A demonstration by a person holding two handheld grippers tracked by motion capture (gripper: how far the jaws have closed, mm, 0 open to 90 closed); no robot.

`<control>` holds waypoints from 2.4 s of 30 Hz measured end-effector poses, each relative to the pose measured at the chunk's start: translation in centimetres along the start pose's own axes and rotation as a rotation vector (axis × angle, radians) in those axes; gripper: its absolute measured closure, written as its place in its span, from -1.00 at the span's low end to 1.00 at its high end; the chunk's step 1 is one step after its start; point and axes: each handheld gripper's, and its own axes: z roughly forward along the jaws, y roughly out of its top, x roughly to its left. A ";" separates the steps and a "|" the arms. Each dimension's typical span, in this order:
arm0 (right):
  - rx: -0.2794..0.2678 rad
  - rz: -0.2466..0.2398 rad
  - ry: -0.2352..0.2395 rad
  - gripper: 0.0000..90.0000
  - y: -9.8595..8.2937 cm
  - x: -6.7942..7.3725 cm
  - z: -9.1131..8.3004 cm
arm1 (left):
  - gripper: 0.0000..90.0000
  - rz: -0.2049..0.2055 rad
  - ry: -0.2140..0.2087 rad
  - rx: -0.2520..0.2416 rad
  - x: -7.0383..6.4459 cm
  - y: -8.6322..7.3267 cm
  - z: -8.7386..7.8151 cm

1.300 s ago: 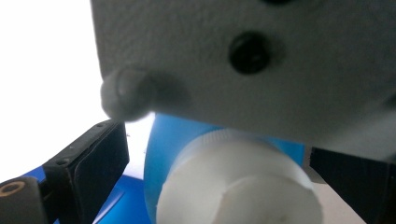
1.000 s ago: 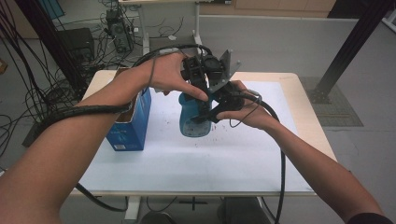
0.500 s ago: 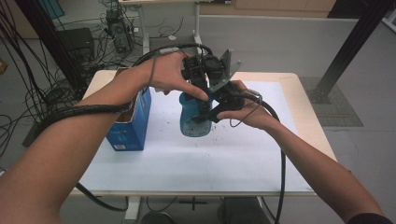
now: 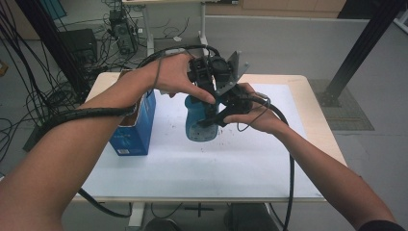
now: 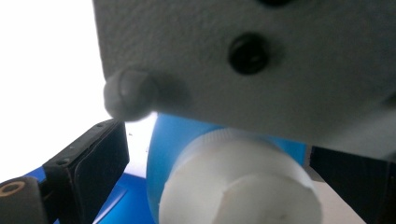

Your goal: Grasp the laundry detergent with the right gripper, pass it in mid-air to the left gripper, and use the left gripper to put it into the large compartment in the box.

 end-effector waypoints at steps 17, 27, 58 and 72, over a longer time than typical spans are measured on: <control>-0.005 -0.001 0.002 -0.03 0.1 0.1 -0.1 | -0.87 -0.004 0.003 -0.002 -0.1 -0.1 0.2; -0.007 -0.005 0.005 -0.03 0.2 0.2 -0.1 | -0.85 -0.002 0.010 -0.005 -0.2 -0.1 0.0; -0.033 -0.015 0.006 -0.03 -0.1 0.3 -0.3 | -0.20 0.026 0.007 0.003 -0.4 0.1 0.1; -0.032 -0.019 0.009 -0.04 -0.3 0.3 0.0 | -0.20 0.025 0.005 0.003 -0.4 0.0 0.4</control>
